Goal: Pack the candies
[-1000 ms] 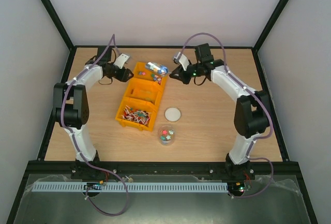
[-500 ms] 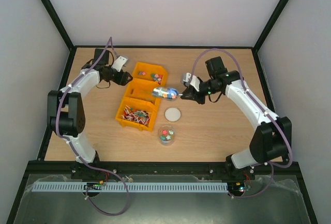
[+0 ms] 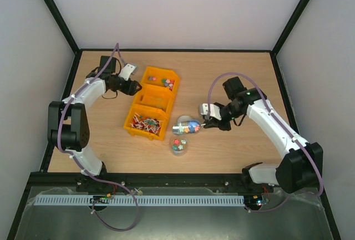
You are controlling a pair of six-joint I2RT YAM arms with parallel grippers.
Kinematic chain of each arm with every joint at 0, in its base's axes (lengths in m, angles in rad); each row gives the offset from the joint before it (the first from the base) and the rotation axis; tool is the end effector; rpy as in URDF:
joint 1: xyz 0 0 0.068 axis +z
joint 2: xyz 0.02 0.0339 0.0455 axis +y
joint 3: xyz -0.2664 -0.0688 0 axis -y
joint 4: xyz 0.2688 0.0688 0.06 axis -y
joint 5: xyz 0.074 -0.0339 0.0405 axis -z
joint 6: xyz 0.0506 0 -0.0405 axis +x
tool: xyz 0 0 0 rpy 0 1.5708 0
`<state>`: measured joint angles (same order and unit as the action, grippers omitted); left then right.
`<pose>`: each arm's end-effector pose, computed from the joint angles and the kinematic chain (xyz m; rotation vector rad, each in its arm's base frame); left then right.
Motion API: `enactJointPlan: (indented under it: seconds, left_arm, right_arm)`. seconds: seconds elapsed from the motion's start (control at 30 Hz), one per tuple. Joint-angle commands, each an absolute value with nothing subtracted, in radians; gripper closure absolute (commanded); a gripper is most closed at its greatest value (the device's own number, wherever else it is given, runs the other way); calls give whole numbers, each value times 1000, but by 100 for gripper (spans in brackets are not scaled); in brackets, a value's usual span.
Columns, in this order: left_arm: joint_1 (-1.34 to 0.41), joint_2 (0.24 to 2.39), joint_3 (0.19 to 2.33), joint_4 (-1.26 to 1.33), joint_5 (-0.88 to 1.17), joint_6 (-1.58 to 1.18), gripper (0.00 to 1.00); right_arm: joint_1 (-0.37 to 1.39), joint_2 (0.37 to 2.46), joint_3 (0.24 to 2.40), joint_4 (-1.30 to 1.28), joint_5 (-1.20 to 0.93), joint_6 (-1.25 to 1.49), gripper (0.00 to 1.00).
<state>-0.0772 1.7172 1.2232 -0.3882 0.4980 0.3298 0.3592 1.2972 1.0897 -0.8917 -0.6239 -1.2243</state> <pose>0.3962 -0.0549 0.2110 0.6874 2.2667 -0.4885 0.2477 0.1246 0.2708 -1.8568 1.5695 0.4656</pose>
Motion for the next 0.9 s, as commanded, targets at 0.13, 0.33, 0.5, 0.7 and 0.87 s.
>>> enactJointPlan:
  seconds: [0.13, 0.33, 0.5, 0.7, 0.87]
  left_arm:
    - [-72, 1678, 1211, -378, 513, 317, 36]
    - [-72, 1678, 1207, -383, 511, 322, 36]
    - [-72, 1684, 1210, -385, 512, 324, 36]
    - [-73, 1685, 1202, -383, 512, 326, 36]
    - [-72, 1683, 1189, -372, 512, 321, 36]
  right_arm:
    - [432, 1306, 1072, -1014, -469, -1282, 99]
    - [480, 1315, 1070, -1022, -391, -1270, 99]
    - [508, 1321, 1074, -1006, -325, -1247, 99]
    - [545, 1324, 1091, -1000, -267, -1221, 99]
    - [559, 1333, 1108, -1009, -252, -1204, 99]
